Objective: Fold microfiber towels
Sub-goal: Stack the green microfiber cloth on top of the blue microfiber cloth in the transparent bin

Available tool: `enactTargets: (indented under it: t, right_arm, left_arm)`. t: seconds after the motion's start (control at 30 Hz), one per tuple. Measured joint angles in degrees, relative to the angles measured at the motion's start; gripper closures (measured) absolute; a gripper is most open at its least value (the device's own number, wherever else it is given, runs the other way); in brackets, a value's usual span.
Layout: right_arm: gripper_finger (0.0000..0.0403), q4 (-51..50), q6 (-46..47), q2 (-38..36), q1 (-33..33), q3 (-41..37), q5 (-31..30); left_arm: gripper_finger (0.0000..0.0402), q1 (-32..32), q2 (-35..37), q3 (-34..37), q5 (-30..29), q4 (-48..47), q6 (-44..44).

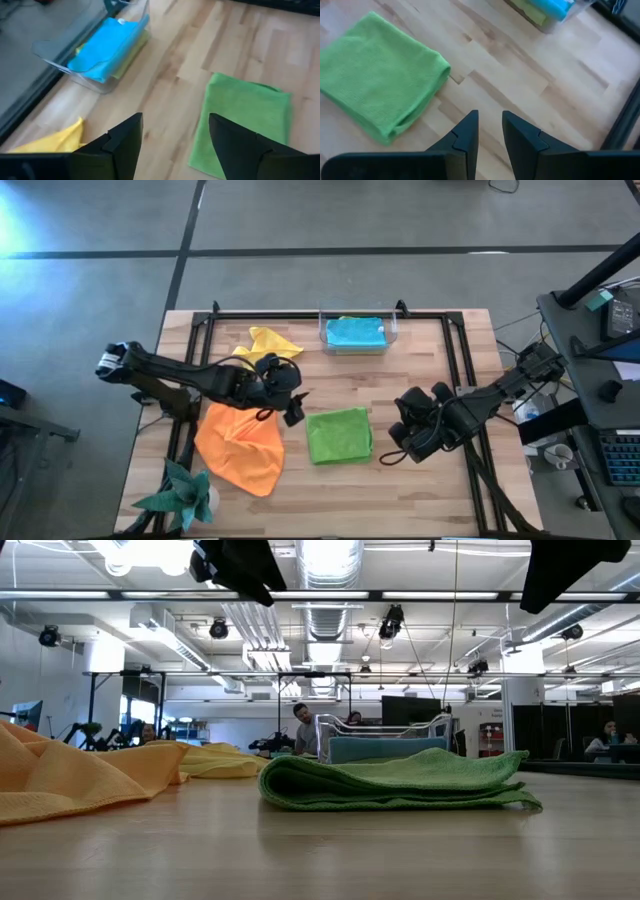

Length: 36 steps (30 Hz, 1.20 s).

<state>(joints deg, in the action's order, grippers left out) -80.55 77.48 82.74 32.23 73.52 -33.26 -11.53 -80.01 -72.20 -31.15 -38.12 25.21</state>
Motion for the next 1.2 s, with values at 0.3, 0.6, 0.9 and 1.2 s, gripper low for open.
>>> enactTargets:
  t: [0.3, 0.6, 0.9, 1.2]
  right_arm:
    - [0.0332, -2.55, -3.18, -3.06, -2.52, -0.53, -2.71]
    - [0.0335, 3.91, -3.12, -12.82, -3.76, -5.39, -3.40]
    - [0.0335, 25.28, -4.91, -21.00, -3.78, -19.16, -3.40]
    - [0.0298, 38.29, -1.63, -21.47, -4.55, -28.70, -4.17]
  left_arm:
    - [0.0187, -1.51, 0.33, 4.18, 8.94, 0.37, 11.11]
    - [0.0187, -7.23, 0.22, 19.74, 12.49, 20.05, 27.80]
    - [0.0187, -8.15, -0.22, 29.10, 13.07, 32.04, 41.02]
    - [0.0187, -8.13, -5.86, 30.80, 14.30, 34.73, 51.44]
